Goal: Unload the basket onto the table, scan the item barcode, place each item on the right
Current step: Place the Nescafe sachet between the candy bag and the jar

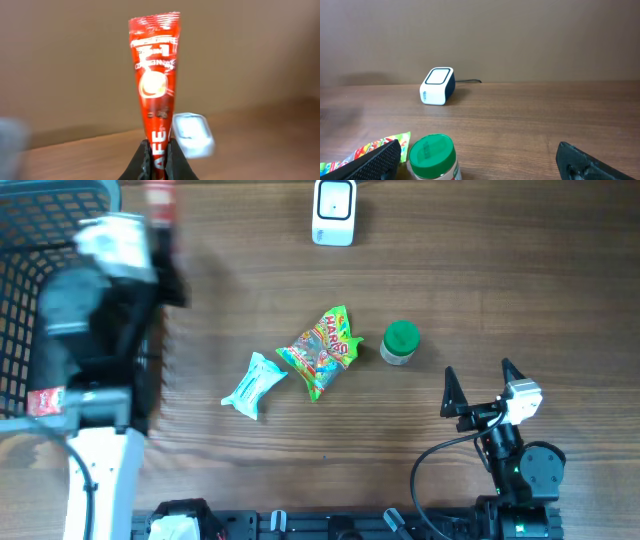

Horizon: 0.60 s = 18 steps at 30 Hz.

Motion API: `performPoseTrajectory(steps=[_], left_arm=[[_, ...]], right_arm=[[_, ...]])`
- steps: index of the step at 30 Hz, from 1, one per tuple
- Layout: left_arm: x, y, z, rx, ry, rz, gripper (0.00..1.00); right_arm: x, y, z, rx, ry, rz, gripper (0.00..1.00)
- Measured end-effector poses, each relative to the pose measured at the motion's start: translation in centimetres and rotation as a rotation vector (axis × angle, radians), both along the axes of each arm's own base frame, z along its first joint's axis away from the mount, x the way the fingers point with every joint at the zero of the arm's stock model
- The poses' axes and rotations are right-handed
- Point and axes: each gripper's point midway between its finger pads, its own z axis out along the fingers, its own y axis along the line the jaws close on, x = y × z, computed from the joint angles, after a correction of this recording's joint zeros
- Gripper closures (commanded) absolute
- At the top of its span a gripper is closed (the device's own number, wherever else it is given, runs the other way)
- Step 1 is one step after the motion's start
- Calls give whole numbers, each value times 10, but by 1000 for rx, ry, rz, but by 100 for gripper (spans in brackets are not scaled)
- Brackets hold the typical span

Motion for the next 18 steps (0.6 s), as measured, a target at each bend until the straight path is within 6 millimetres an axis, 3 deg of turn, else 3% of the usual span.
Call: performPoseTrajectory(steps=[2,5,6,11,15,18], left_arm=[[-3,-41,-9,3,27,-102,96],[-11,-114,-43,0,134,-268,96],[-12,-126,-53,-1,168,-291,96],[-25,-203,-148,-34,485,-399,96],[-39,-240,-224,-45,715,-394,96],[-53,-255,-273,-52,861,-347,96]], right_arm=[[0,0,0,0,0,0,1],[0,0,0,0,0,0,0],[0,0,0,0,-1,0,0],[0,0,0,0,-1,0,0],[0,0,0,0,0,0,0],[0,0,0,0,-1,0,0]])
